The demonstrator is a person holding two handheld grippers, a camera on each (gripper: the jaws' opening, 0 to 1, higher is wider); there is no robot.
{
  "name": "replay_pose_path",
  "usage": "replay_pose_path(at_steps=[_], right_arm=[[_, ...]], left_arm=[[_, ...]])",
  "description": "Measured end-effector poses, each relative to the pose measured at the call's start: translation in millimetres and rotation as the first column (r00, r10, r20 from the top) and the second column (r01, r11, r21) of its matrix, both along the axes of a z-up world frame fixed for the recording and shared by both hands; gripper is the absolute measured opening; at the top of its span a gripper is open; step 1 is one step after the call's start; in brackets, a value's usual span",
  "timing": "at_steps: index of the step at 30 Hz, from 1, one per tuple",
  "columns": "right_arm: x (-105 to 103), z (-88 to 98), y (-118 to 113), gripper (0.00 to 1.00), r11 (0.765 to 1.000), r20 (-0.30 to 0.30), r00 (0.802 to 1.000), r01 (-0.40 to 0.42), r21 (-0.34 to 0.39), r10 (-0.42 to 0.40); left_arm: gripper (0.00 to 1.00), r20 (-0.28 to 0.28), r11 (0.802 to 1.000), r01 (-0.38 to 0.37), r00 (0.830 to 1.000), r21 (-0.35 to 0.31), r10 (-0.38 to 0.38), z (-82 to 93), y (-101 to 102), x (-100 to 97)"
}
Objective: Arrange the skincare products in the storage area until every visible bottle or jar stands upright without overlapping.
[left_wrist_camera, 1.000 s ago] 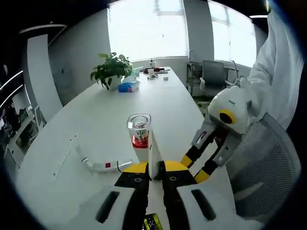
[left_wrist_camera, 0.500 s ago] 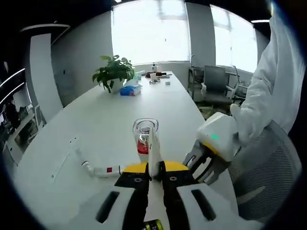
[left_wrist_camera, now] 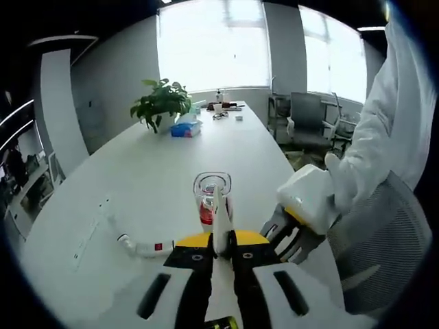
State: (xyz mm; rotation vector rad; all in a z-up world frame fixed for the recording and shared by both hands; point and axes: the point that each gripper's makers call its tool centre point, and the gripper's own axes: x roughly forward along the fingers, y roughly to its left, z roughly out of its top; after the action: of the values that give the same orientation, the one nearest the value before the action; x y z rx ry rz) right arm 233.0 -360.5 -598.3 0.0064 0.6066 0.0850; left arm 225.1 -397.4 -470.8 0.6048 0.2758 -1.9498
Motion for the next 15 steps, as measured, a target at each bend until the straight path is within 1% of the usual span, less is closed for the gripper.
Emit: replay_pose_path(at_steps=[6,8,11,15], right_arm=[[4.2,0.5,3.6,0.0,1.0,0.005,1.0,0.0,0.011,0.0],[4.4,0.9,3.6,0.0,1.0,0.007,1.0,0.001,0.011,-0.001],[3.4,2.9,3.9,0.0,1.0,0.007,1.0,0.004,0.012,-0.004],[3.3,1.6,1.4,0.0,1.0,0.009,1.0,0.008,0.012,-0.008]], left_arm=[[0.05,0.012,1.0,0.013,1.0,0.024,-0.013,0.1,1.9,1.0],[0.06,0.016,1.0,0.012,1.0,0.022,-0.012,0.6,2.0,0.7],[0.06,0.007,1.0,-0.003,1.0,0.019,0.003,0.9,2.1,1.0],[0.06,0.018,1.0,-0.006,1.0,0.005,0.006,0.8,2.3,1.8]])
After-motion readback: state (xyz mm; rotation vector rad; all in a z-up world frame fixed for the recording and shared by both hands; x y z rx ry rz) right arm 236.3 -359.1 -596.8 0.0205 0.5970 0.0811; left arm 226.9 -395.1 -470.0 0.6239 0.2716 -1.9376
